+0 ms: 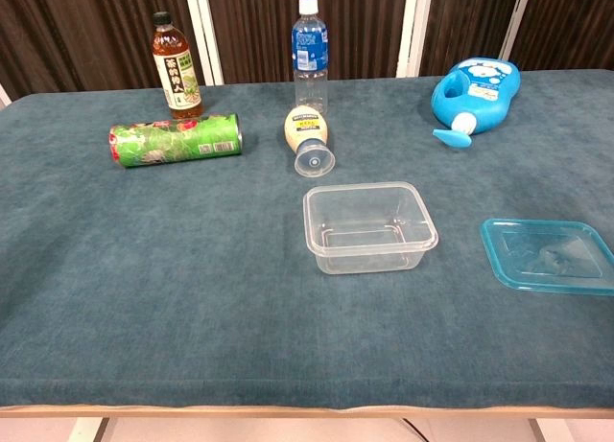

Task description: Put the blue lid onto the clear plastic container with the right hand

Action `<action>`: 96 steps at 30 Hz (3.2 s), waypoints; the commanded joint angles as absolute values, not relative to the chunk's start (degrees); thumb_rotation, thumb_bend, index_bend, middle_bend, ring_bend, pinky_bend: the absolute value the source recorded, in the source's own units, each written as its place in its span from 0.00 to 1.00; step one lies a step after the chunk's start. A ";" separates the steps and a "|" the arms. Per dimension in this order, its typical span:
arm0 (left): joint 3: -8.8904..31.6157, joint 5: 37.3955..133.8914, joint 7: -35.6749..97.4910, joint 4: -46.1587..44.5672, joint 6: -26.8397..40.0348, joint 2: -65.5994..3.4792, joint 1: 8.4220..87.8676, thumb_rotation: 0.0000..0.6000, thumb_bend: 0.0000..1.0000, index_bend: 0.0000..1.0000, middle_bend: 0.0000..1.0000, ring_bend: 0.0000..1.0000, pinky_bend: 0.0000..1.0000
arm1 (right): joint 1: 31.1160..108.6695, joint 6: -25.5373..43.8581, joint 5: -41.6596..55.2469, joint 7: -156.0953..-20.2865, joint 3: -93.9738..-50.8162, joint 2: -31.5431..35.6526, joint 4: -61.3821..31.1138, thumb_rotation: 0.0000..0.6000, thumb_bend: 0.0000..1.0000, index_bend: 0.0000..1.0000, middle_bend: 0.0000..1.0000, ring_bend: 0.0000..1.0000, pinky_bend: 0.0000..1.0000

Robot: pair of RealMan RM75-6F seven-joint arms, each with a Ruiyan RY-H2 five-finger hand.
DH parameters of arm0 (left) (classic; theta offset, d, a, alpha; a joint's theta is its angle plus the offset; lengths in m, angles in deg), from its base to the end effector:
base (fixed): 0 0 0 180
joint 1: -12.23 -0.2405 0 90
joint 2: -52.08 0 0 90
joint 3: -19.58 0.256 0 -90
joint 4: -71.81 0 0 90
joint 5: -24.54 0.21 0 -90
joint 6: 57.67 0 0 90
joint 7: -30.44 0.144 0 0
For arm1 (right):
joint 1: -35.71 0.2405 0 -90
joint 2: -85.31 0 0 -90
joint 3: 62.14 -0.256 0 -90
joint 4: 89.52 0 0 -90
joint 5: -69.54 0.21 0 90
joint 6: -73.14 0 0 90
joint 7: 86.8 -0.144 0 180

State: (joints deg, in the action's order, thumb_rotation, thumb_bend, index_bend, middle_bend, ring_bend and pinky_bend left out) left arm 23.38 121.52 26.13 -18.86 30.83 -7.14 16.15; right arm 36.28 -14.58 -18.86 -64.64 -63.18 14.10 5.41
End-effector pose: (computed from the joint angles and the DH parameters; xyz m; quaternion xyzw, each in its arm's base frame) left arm -0.3071 0.1498 0.1701 -0.6626 -0.3619 -0.3849 0.5309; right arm -0.2956 -0.1507 0.1170 0.6312 -0.3300 0.3122 0.6286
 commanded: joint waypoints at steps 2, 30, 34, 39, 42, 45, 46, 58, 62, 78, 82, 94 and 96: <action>23.45 121.48 25.88 -18.93 30.75 -7.03 16.12 1.00 0.39 0.00 0.00 0.00 0.16 | 36.49 -14.13 -18.41 -64.33 -63.37 13.53 5.14 1.00 0.23 0.00 0.00 0.00 0.03; 24.02 121.72 26.99 -19.02 30.89 -7.31 15.45 1.00 0.39 0.00 0.00 0.00 0.16 | 66.56 25.38 28.53 -51.84 -70.65 16.98 9.52 1.00 0.23 0.09 0.00 0.00 0.05; 24.05 121.76 26.74 -18.89 31.13 -7.26 15.30 1.00 0.39 0.00 0.00 0.00 0.16 | 68.52 26.31 30.69 -51.42 -69.60 15.76 9.13 1.00 0.23 0.09 0.00 0.00 0.05; 24.02 121.84 26.48 -18.89 31.40 -7.13 15.20 1.00 0.39 0.00 0.00 0.00 0.16 | 70.35 26.81 32.19 -50.86 -68.06 15.07 9.41 1.00 0.23 0.09 0.00 0.00 0.05; 24.02 121.95 26.49 -18.82 31.50 -7.18 15.16 1.00 0.39 0.00 0.00 0.00 0.16 | 71.75 26.17 33.54 -50.07 -66.63 14.20 9.05 1.00 0.23 0.09 0.00 0.00 0.05; 24.04 122.01 26.66 -18.84 31.28 -7.26 15.24 1.00 0.39 0.00 0.00 0.00 0.16 | 72.65 25.41 34.34 -49.57 -65.60 13.17 8.30 1.00 0.23 0.09 0.00 0.00 0.05; 24.03 122.01 26.71 -18.85 31.24 -7.28 15.26 1.00 0.39 0.00 0.00 0.00 0.16 | 72.99 25.15 34.63 -49.45 -65.20 12.71 7.96 1.00 0.23 0.09 0.00 0.00 0.05; 23.93 122.10 26.21 -18.80 31.36 -7.15 15.29 1.00 0.39 0.00 0.00 0.00 0.16 | 75.56 23.35 37.20 -48.98 -62.71 11.06 6.62 1.00 0.23 0.15 0.01 0.00 0.05; 23.94 122.02 26.08 -18.83 31.34 -7.11 15.26 1.00 0.39 0.00 0.00 0.00 0.16 | 76.32 23.40 38.12 -48.71 -61.69 10.70 6.06 1.00 0.23 0.21 0.07 0.04 0.09; 23.85 122.22 25.68 -18.74 31.44 -7.06 15.35 1.00 0.39 0.00 0.00 0.00 0.16 | 75.82 18.04 34.27 -50.18 -60.62 9.39 5.59 1.00 0.23 0.68 0.43 0.43 0.50; 23.83 122.21 25.59 -18.68 31.59 -7.04 15.28 1.00 0.39 0.00 0.00 0.00 0.16 | 74.86 14.69 29.44 -50.84 -60.69 10.01 6.76 1.00 0.23 0.71 0.45 0.46 0.52; 23.72 122.11 26.10 -18.77 31.14 -7.24 15.52 1.00 0.39 0.00 0.00 0.00 0.16 | 72.40 8.99 10.76 -59.92 -64.12 17.78 13.56 1.00 0.25 0.77 0.50 0.50 0.58; 23.67 121.92 26.24 -18.79 30.91 -7.31 15.59 1.00 0.39 0.00 0.00 0.00 0.16 | 73.21 9.26 10.71 -59.94 -65.75 19.21 15.84 1.00 0.25 0.76 0.50 0.50 0.58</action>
State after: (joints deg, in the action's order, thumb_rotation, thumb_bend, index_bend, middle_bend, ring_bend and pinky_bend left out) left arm 23.69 121.95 26.21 -18.78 30.94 -7.29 15.57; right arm 72.86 9.56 11.45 -59.19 -64.24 17.82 13.92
